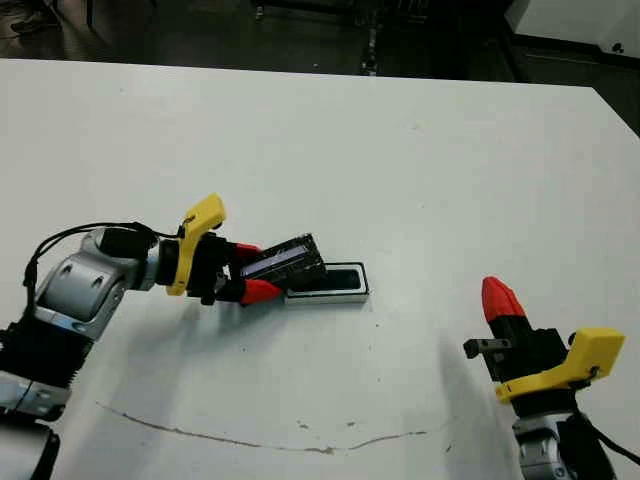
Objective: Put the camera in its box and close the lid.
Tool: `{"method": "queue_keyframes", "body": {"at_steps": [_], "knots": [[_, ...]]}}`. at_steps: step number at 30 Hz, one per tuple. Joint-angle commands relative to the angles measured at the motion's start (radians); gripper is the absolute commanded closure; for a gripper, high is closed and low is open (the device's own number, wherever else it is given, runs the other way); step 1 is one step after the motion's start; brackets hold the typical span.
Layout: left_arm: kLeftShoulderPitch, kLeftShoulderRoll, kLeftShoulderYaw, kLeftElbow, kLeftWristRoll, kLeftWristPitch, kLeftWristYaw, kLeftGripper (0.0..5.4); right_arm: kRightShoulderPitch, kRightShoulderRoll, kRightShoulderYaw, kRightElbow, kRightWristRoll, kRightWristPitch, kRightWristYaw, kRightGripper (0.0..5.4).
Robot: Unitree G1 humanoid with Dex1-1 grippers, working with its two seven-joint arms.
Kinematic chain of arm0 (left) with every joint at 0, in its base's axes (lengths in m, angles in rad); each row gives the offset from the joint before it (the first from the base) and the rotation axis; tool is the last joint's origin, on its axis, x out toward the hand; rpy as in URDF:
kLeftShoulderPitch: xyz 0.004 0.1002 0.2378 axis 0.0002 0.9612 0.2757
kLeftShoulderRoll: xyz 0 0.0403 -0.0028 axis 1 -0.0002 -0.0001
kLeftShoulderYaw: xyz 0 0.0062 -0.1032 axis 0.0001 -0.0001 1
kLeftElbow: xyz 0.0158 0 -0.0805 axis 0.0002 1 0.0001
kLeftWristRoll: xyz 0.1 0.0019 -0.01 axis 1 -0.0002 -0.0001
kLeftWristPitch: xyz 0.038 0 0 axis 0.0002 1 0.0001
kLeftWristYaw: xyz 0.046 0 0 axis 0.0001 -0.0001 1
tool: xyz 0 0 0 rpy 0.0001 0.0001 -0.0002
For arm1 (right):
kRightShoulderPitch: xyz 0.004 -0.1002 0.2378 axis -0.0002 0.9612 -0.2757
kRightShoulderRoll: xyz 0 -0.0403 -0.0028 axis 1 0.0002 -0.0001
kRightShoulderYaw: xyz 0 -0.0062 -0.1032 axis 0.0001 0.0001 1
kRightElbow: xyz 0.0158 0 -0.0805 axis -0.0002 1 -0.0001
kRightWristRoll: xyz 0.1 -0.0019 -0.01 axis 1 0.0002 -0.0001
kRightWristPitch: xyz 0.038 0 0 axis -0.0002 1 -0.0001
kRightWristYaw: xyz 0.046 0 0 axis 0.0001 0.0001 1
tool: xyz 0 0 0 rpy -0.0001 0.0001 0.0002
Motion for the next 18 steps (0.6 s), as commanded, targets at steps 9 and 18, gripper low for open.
{"method": "queue_keyframes", "body": {"at_steps": [9, 18], "knots": [[-0.010, -0.016, -0.045, 0.000, 0.035, -0.028, -0.041, 2.23, 0.007, -0.010, -0.004, -0.002, 0.002, 0.016, -0.004, 5.40], [-0.010, -0.053, -0.069, 0.000, 0.056, -0.046, -0.024, 2.23, 0.005, -0.016, -0.008, 0.004, 0.003, 0.010, 0.005, 5.40]]}}
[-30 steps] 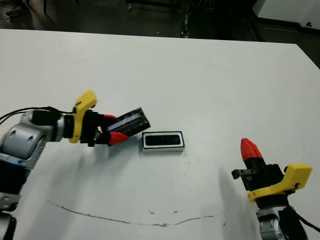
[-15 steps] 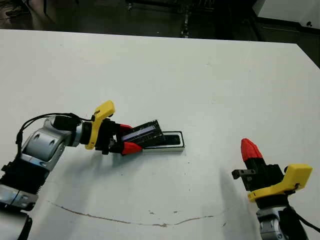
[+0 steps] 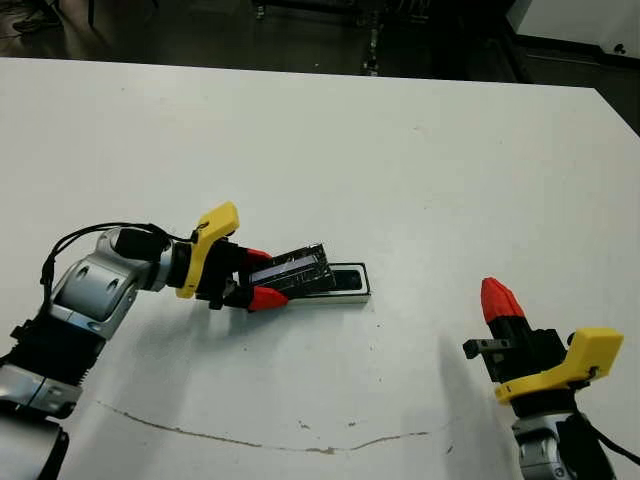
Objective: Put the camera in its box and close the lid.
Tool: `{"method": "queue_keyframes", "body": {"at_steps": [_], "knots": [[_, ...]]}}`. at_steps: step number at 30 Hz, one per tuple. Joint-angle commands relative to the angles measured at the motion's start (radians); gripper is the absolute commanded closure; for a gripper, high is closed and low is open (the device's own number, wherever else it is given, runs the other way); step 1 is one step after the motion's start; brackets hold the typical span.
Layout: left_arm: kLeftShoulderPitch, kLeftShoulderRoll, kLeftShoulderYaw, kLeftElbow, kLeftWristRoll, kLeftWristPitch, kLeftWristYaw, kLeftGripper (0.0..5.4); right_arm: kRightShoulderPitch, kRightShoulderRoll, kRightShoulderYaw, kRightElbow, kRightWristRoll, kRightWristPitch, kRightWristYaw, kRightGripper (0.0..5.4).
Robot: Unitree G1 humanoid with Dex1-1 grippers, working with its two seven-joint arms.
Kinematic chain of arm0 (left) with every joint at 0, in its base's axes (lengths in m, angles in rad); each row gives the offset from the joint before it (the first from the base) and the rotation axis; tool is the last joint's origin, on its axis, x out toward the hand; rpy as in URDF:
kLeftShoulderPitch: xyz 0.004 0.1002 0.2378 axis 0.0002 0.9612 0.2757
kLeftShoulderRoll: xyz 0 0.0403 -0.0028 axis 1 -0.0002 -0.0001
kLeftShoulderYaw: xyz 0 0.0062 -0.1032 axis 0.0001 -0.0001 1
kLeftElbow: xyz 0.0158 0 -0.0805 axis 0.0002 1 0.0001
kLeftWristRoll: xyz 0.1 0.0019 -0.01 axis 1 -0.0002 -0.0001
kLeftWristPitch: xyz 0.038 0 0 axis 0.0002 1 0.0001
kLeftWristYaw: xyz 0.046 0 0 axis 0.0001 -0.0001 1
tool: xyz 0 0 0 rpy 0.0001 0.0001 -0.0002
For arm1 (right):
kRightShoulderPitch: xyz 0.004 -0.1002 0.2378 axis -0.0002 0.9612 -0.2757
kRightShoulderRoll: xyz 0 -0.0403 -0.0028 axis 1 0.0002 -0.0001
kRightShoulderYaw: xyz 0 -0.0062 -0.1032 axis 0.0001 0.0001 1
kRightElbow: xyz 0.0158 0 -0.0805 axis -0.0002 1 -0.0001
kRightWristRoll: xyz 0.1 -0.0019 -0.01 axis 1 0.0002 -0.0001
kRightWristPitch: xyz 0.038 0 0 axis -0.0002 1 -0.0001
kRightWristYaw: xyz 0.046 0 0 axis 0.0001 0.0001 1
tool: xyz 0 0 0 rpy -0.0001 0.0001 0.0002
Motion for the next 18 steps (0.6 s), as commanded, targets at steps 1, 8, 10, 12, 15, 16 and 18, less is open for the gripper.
{"method": "queue_keyframes", "body": {"at_steps": [1, 8, 10, 12, 15, 16, 18], "knots": [[0.010, -0.040, -0.039, 0.004, 0.021, -0.024, -0.006, 2.23, 0.005, -0.015, -0.008, 0.004, 0.002, 0.005, 0.004, 5.40], [-0.015, -0.099, -0.082, 0.059, 0.065, -0.046, 0.002, 2.23, 0.010, -0.014, -0.009, -0.001, 0.009, 0.012, 0.001, 5.40], [-0.023, -0.113, -0.093, 0.077, 0.071, -0.057, -0.010, 2.23, 0.010, -0.015, -0.008, -0.002, 0.006, 0.012, 0.000, 5.40], [-0.028, -0.121, -0.103, 0.083, 0.079, -0.056, -0.015, 2.23, 0.009, -0.015, -0.008, -0.003, 0.008, 0.015, -0.001, 5.40], [-0.029, -0.127, -0.111, 0.080, 0.081, -0.045, -0.017, 2.23, 0.010, -0.014, -0.008, -0.002, 0.011, 0.011, 0.001, 5.40], [-0.028, -0.128, -0.112, 0.078, 0.080, -0.042, -0.018, 2.23, 0.010, -0.013, -0.009, 0.000, 0.015, 0.010, 0.003, 5.40], [-0.028, -0.131, -0.115, 0.074, 0.076, -0.032, -0.022, 2.23, 0.010, -0.014, -0.011, 0.003, 0.020, 0.009, 0.006, 5.40]]}}
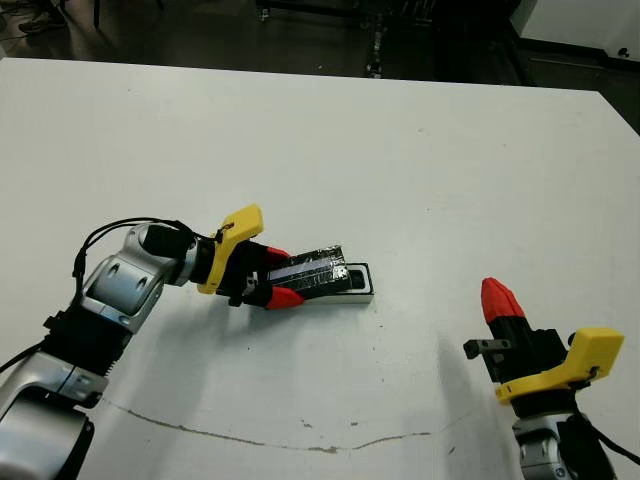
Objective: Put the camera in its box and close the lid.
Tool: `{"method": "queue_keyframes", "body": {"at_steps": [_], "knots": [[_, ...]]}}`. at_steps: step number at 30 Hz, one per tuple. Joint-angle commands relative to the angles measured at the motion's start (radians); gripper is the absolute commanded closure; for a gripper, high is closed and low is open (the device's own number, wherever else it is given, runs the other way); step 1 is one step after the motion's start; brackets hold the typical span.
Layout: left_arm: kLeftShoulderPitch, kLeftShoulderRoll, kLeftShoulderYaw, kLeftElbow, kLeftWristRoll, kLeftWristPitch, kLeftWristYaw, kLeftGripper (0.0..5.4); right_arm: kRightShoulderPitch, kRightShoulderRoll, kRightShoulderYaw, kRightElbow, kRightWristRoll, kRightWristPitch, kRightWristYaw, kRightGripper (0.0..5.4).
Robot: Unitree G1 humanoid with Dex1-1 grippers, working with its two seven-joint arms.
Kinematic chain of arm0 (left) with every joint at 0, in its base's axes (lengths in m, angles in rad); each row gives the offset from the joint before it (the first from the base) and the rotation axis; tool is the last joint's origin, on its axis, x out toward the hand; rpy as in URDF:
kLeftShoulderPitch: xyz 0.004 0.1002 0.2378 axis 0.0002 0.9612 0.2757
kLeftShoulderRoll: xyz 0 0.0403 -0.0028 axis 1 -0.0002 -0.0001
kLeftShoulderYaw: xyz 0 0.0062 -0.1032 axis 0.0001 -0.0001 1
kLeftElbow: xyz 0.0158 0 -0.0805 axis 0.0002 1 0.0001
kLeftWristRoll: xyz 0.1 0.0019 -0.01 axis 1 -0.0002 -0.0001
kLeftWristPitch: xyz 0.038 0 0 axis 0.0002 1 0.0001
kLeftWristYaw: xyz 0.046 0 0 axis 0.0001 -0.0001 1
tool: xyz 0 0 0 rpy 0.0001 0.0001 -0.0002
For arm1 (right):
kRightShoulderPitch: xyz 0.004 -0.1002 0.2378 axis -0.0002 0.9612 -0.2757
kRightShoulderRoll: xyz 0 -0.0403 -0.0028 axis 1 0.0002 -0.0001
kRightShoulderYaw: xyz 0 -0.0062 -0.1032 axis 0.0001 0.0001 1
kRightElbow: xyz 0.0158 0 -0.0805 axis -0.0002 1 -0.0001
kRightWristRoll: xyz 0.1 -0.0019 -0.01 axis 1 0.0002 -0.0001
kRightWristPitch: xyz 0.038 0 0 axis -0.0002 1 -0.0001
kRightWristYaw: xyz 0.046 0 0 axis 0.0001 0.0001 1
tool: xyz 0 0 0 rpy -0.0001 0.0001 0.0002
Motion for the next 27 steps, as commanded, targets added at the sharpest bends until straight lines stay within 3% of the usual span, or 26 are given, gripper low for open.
{"method": "queue_keyframes", "body": {"at_steps": [1, 12, 27], "knots": [[0.025, -0.054, -0.062, 0.004, 0.004, 0.039, -0.025, 2.23, 0.010, -0.014, -0.010, 0.002, 0.009, 0.010, 0.005, 5.40], [0.014, -0.104, -0.084, 0.064, 0.019, 0.000, -0.031, 2.23, 0.011, -0.019, -0.008, 0.006, 0.003, -0.004, 0.007, 5.40], [-0.024, -0.228, -0.145, 0.187, 0.117, -0.088, -0.006, 2.23, 0.017, -0.022, -0.013, 0.002, 0.009, -0.002, 0.013, 5.40]]}}
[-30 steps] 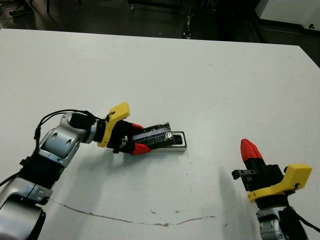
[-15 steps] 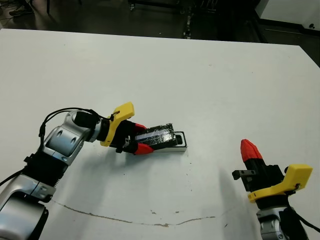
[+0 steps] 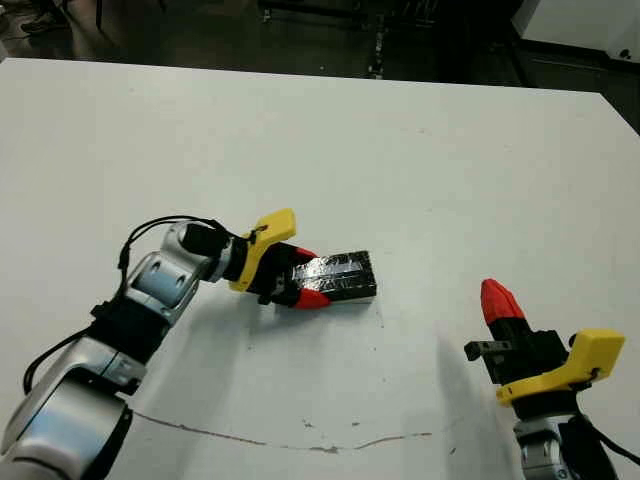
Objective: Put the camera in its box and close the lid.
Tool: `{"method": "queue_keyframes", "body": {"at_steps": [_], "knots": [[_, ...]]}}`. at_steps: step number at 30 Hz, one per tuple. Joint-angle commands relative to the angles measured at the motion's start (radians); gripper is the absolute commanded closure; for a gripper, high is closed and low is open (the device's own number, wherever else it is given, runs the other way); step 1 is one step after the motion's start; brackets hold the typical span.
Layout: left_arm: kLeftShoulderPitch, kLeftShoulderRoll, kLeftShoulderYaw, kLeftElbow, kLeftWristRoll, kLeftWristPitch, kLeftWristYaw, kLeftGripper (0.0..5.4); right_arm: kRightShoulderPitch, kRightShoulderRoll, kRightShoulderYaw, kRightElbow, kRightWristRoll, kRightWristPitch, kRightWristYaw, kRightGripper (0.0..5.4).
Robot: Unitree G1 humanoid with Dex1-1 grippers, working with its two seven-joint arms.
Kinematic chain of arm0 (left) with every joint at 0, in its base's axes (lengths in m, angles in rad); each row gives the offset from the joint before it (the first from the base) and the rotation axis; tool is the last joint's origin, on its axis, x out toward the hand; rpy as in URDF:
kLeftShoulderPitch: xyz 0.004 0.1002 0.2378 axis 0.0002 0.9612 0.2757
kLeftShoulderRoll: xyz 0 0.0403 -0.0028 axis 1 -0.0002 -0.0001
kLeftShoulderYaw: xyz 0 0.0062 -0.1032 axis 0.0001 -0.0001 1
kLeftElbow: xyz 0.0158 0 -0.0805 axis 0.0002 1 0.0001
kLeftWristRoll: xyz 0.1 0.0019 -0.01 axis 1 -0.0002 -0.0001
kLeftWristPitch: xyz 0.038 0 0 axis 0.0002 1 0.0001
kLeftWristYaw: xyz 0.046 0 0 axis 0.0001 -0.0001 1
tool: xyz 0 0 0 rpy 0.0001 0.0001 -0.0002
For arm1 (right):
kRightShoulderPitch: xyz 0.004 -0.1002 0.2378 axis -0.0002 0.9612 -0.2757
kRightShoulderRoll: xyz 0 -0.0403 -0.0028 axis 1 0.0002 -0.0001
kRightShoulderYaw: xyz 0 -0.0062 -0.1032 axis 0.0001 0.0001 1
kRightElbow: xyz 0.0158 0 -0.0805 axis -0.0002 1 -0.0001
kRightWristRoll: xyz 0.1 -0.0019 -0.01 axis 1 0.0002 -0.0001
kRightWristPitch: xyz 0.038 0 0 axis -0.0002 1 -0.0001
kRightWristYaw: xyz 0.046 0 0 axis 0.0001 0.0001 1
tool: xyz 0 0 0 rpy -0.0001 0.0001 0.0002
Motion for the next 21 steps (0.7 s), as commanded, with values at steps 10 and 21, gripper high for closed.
{"method": "queue_keyframes", "body": {"at_steps": [10, 21], "knots": [[-0.004, -0.146, -0.096, 0.118, 0.042, -0.020, -0.020, 2.23, 0.003, -0.009, -0.013, 0.008, 0.009, -0.006, 0.011, 5.40], [-0.025, -0.148, -0.119, 0.124, 0.074, -0.016, -0.034, 2.23, -0.002, -0.014, -0.010, 0.007, -0.003, -0.006, 0.009, 5.40]]}}
